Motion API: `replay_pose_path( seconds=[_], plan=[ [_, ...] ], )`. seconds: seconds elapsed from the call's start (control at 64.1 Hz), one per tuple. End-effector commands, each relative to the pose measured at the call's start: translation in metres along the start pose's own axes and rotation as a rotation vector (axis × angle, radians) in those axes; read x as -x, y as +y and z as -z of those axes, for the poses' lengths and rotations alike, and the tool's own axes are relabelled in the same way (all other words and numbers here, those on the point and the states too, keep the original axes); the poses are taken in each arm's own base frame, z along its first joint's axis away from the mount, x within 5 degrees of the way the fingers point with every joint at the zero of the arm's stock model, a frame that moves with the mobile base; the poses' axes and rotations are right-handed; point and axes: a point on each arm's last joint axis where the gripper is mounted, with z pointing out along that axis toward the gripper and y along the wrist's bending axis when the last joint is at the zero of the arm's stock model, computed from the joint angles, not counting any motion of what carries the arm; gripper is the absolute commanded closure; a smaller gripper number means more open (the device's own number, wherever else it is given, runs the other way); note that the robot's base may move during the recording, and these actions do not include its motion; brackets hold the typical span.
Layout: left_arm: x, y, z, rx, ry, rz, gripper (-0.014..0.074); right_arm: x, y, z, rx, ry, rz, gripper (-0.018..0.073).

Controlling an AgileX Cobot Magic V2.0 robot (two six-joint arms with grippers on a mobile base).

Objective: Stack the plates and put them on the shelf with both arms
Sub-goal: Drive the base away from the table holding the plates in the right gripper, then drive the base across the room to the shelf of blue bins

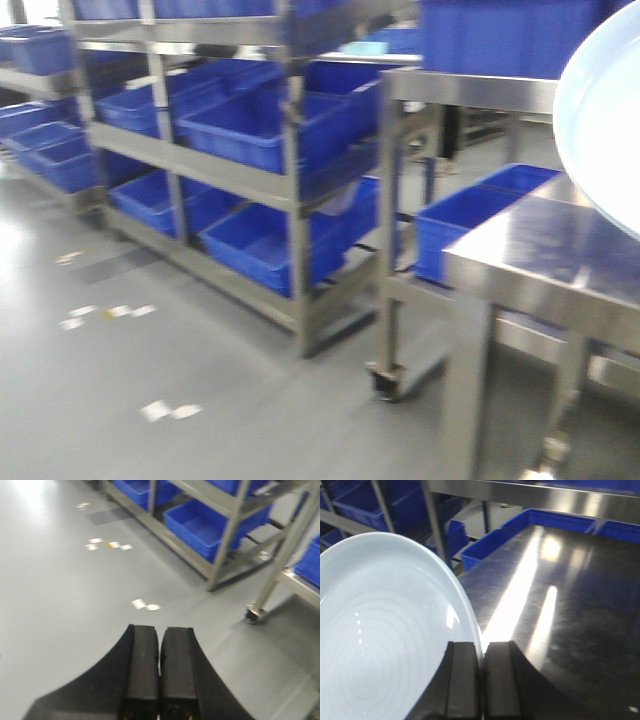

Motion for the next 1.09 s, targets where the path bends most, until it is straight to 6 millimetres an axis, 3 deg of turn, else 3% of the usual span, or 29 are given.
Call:
replay_pose_path(
  seconds=[0.0,1.077],
  plan=[
    [0.0152,-0.0032,0.0026,-0.028,-0.099,0.014,0.0513,0.0182,0.0027,0.0028,0.020,-0.121,0.009,0.0511],
    [0.0152,-0.0032,0.0026,-0.028,-0.099,0.014,0.0513,0.0182,0.0027,0.0028,0.020,-0.121,0.009,0.0511]
  ],
)
